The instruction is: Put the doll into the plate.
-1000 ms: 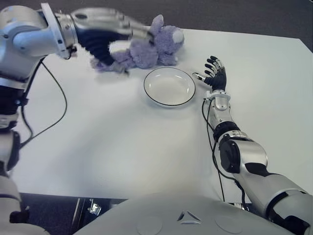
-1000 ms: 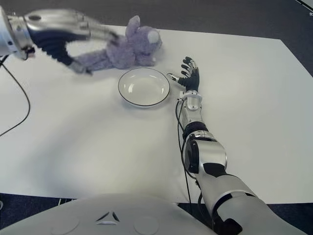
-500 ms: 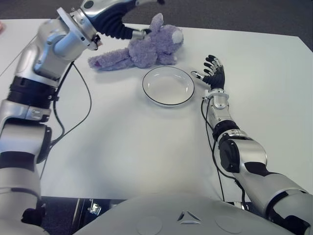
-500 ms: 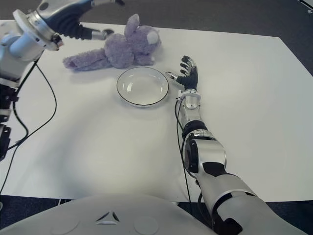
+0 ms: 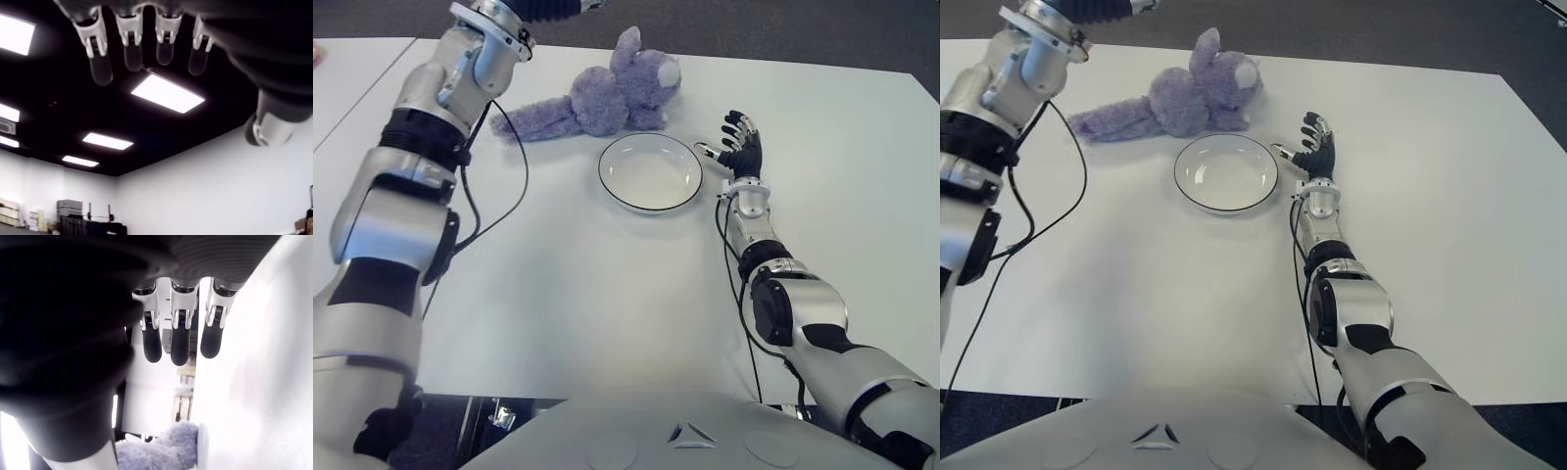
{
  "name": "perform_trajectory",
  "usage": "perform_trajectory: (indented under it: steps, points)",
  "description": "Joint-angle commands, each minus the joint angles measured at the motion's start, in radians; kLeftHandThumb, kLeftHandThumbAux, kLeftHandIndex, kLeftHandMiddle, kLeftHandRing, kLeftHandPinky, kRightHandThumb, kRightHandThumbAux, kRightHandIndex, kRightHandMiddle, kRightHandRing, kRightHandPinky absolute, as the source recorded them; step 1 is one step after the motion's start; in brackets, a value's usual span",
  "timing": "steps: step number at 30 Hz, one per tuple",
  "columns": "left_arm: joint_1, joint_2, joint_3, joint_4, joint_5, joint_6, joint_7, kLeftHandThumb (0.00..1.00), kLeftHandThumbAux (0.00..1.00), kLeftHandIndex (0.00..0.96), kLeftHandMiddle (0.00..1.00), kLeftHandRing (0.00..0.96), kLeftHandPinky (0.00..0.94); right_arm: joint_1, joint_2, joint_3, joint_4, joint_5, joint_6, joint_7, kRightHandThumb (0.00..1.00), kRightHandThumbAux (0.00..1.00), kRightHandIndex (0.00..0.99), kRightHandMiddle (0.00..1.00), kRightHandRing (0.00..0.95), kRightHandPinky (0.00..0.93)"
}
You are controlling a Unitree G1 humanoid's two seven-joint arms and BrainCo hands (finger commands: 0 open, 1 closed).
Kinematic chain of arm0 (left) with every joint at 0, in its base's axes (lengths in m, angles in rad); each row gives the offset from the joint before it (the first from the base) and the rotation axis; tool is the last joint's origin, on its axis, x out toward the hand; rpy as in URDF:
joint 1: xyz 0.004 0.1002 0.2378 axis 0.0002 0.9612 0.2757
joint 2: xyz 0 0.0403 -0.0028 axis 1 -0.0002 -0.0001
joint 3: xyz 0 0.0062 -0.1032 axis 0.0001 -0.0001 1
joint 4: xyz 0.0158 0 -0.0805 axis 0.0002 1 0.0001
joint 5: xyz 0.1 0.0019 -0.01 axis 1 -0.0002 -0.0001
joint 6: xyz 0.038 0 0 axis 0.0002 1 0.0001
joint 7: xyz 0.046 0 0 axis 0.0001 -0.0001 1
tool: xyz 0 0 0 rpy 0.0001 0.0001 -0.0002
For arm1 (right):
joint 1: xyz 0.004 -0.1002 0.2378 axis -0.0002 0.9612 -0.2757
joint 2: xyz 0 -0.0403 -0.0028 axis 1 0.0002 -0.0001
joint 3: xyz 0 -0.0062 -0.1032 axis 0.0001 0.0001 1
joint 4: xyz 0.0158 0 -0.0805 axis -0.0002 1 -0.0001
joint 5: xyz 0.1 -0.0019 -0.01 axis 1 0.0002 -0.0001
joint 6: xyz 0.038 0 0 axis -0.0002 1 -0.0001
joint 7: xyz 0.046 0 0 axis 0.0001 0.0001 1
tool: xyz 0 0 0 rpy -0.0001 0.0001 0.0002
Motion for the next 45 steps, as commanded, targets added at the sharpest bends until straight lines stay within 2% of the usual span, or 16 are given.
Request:
perform_trajectory:
  steps: [1,7,13,23,35,45]
  points:
    - [-0.034,-0.160,-0.102,0.372,0.083,0.127,-0.052,0.315,0.446,0.113,0.001,0.014,0.057,0.256,0.063,0.040,0.155,-0.054,0.126,-0.018,0.000,0.941,0.174,0.191,0.189,0.213]
    - [0.026,-0.223,-0.137,0.428,0.074,0.186,-0.194,0.297,0.397,0.078,0.000,0.001,0.005,0.259,0.061,0.051,0.154,-0.061,0.119,-0.033,0.000,0.944,0.180,0.200,0.197,0.217]
    - [0.057,-0.242,-0.142,0.457,0.051,0.269,-0.336,0.290,0.378,0.039,0.000,0.000,0.000,0.262,0.058,0.064,0.154,-0.071,0.110,-0.053,0.000,0.953,0.191,0.213,0.206,0.217]
    - [0.106,-0.254,-0.165,0.473,0.057,0.368,-0.447,0.221,0.387,0.001,0.000,0.000,0.000,0.263,0.051,0.073,0.153,-0.069,0.121,-0.046,0.000,0.951,0.191,0.211,0.194,0.208]
    - [0.169,-0.284,-0.180,0.478,0.061,0.422,-0.476,0.111,0.350,0.000,0.000,0.000,0.000,0.265,0.046,0.059,0.150,-0.049,0.099,-0.020,0.000,0.977,0.186,0.213,0.201,0.230]
    - [0.191,-0.278,-0.184,0.477,0.057,0.455,-0.442,0.103,0.321,0.000,0.000,0.000,0.000,0.266,0.043,0.047,0.150,-0.039,0.102,-0.006,0.000,0.986,0.187,0.223,0.212,0.237]
